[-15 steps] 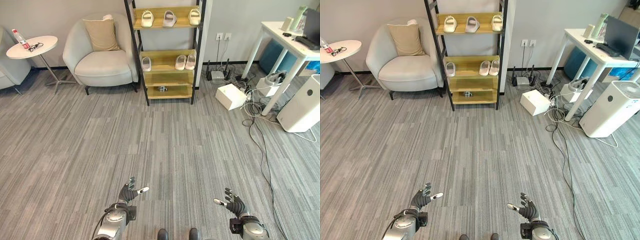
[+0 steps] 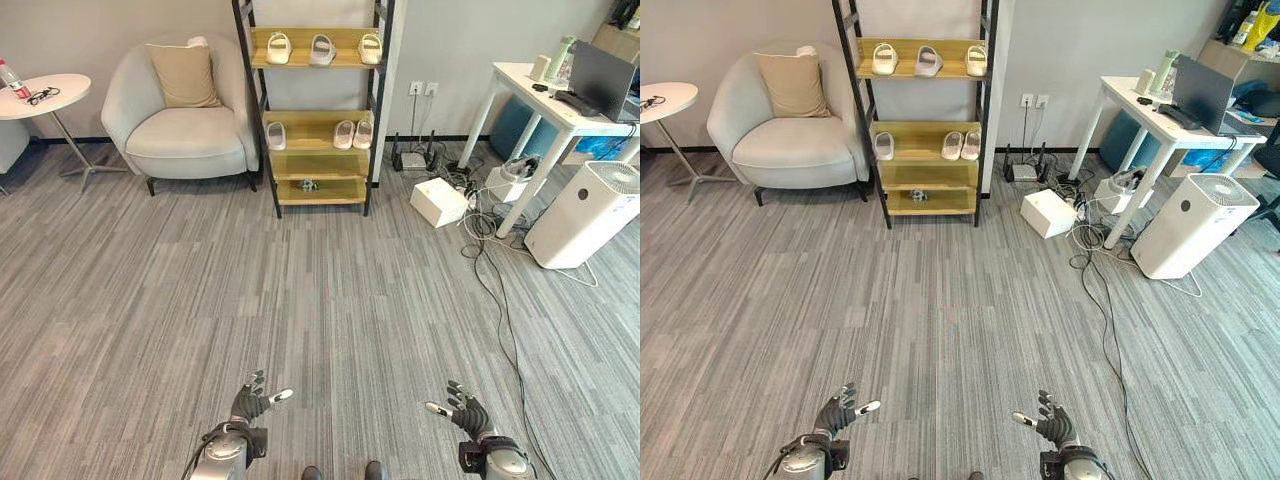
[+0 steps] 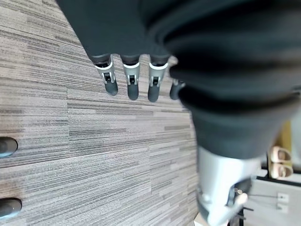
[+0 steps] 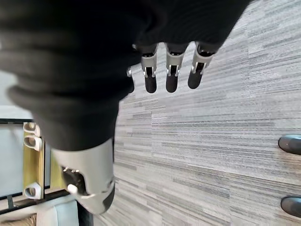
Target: Arrange the slippers neatly on the shoe rack.
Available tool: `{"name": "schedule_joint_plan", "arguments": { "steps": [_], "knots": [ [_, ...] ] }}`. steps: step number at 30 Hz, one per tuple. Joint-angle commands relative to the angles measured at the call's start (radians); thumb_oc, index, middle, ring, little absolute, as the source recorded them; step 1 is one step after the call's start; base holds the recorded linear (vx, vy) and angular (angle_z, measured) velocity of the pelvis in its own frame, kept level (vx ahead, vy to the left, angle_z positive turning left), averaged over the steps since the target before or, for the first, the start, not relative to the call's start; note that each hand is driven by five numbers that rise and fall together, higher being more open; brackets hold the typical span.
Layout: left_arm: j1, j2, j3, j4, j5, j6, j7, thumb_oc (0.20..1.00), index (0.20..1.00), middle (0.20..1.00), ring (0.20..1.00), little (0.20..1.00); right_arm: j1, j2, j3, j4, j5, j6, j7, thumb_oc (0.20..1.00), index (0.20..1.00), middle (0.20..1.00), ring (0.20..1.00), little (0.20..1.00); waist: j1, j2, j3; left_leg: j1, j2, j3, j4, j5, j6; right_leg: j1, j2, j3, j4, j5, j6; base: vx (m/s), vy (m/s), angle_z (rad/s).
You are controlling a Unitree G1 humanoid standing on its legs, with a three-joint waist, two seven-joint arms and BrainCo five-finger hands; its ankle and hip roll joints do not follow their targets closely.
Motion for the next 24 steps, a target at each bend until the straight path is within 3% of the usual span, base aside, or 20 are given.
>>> {"name": "schedule_joint_plan", "arguments": {
  "steps": [1,24],
  "knots": [
    [-0.059,0.022,0.007,-0.012,-0.004,-0.035,0.001,1.000,1.000,1.000,1.000,1.000,-0.037,-0.016,0.017,-0.018,-0.022,-0.030,0.002,1.000,1.000,1.000,1.000,1.000,0.004,-0.021,-0.029,0.009,0.034,-0.052,-0.007,-0.056,-0.065,0.004,-0.109,0.023,0.001,-0.044,0.116,0.00,0.000,0.00],
    [-0.043,0.023,0.001,-0.040,-0.006,-0.039,0.013,1.000,1.000,1.000,1.000,1.000,-0.067,-0.011,0.043,0.012,-0.081,-0.030,-0.033,1.000,1.000,1.000,1.000,1.000,0.012,-0.012,-0.021,-0.006,0.043,-0.057,-0.007,-0.046,-0.077,-0.002,-0.101,0.011,0.001,-0.047,0.113,0.00,-0.002,0.00]
  ]
}}
